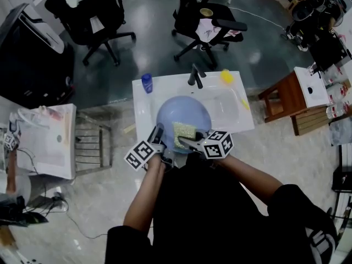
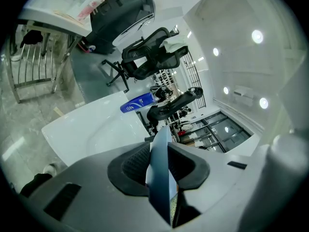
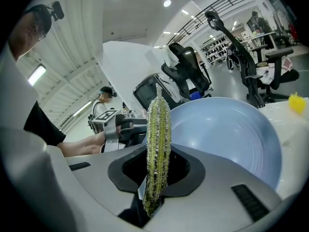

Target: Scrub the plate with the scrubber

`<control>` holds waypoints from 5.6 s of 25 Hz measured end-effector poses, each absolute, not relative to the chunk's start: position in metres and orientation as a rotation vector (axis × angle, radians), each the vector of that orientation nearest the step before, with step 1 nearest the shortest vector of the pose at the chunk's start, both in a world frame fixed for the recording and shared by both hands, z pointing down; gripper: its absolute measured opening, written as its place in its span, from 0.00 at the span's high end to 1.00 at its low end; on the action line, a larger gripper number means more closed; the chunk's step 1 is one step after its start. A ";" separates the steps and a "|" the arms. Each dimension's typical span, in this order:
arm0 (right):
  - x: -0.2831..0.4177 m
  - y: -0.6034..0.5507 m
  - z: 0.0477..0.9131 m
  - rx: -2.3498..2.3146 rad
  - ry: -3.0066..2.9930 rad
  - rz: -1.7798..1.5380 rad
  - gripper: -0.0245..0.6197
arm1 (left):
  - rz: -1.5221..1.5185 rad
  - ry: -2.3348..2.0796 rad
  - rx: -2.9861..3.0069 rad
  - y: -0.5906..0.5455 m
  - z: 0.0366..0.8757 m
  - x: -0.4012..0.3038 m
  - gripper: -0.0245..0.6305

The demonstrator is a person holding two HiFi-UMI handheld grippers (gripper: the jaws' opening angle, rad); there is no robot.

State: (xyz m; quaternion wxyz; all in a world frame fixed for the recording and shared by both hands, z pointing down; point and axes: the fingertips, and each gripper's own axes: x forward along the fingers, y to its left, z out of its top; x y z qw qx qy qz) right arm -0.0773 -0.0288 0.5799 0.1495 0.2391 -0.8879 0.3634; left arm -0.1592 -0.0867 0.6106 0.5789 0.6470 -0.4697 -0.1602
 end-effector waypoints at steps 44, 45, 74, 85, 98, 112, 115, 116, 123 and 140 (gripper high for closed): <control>-0.028 -0.111 0.568 0.867 -2.537 0.943 0.87 | -0.277 -0.775 1.627 -0.083 0.597 -0.080 0.84; -0.026 -0.113 0.568 0.872 -2.537 0.922 0.87 | -0.281 -0.770 1.627 -0.084 0.596 -0.080 0.84; 0.071 -0.150 0.570 1.227 -2.480 0.724 0.87 | -0.256 -0.712 1.625 -0.072 0.596 -0.054 0.83; 0.124 -0.171 0.548 1.109 -2.469 0.422 0.87 | -0.266 -0.764 1.613 -0.089 0.580 0.000 0.83; 0.168 -0.154 0.574 0.952 -2.584 0.610 0.87 | -0.320 -0.891 1.527 -0.088 0.593 0.051 0.82; 0.158 -0.114 0.578 0.691 -2.587 0.846 0.87 | -0.396 -0.889 1.461 -0.096 0.599 0.074 0.82; 0.145 -0.100 0.575 0.557 -2.587 0.850 0.87 | -0.405 -0.884 1.462 -0.101 0.597 0.069 0.82; 0.140 -0.095 0.574 0.502 -2.583 0.857 0.87 | -0.407 -0.886 1.462 -0.102 0.596 0.066 0.82; 0.124 -0.075 0.573 0.348 -2.570 0.863 0.87 | -0.402 -0.876 1.455 -0.103 0.596 0.054 0.81; 0.171 -0.123 0.572 0.597 -2.534 0.755 0.87 | -0.388 -0.871 1.512 -0.085 0.589 0.061 0.81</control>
